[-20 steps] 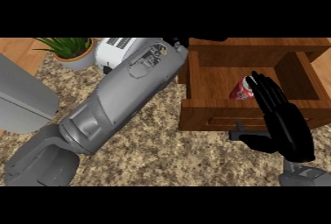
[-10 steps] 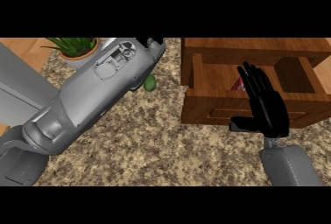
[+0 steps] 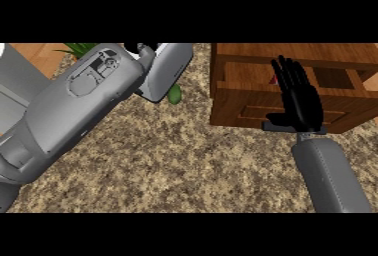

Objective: Pick up the can, place it into the drawer and close the drawer

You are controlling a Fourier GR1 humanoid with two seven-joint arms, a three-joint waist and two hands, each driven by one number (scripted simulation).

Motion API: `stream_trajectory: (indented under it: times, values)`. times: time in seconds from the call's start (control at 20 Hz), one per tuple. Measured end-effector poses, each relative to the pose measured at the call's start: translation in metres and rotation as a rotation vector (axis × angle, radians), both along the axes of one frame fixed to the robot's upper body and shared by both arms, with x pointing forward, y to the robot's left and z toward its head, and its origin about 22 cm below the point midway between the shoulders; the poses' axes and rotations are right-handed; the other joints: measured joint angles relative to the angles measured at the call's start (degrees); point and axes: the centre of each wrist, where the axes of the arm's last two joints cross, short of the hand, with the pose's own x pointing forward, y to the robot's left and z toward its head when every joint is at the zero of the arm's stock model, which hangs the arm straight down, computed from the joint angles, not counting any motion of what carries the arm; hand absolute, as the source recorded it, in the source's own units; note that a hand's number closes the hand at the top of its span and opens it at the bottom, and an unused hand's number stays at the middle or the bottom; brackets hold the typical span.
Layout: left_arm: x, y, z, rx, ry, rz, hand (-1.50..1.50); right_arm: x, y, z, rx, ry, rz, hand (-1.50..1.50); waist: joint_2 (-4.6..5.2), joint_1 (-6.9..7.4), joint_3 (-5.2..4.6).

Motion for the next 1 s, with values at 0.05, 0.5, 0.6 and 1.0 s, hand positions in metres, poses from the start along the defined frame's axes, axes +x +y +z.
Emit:
stream_trajectory:
  times: [0.05,0.5,0.6,1.0]
  values:
    - [-0.002,0.004,-0.003,0.001,0.007,0.001,-1.5,0.005,0.0,0.0,-0.007,-0.005,-0.009,-1.5,0.04,0.0,0.06]
    - [-0.015,0.033,-0.009,0.003,0.032,0.007,-1.5,0.043,0.003,0.0,-0.019,-0.072,-0.063,-1.5,0.66,0.11,0.4]
    - [-0.02,0.038,-0.012,0.005,0.037,0.001,-1.5,0.05,0.002,0.0,-0.008,-0.078,-0.078,-1.5,0.91,0.48,0.59]
    - [-0.039,0.056,-0.034,0.014,0.04,-0.009,-1.5,0.074,0.014,0.008,0.016,-0.092,-0.133,-1.5,1.55,0.7,1.15]
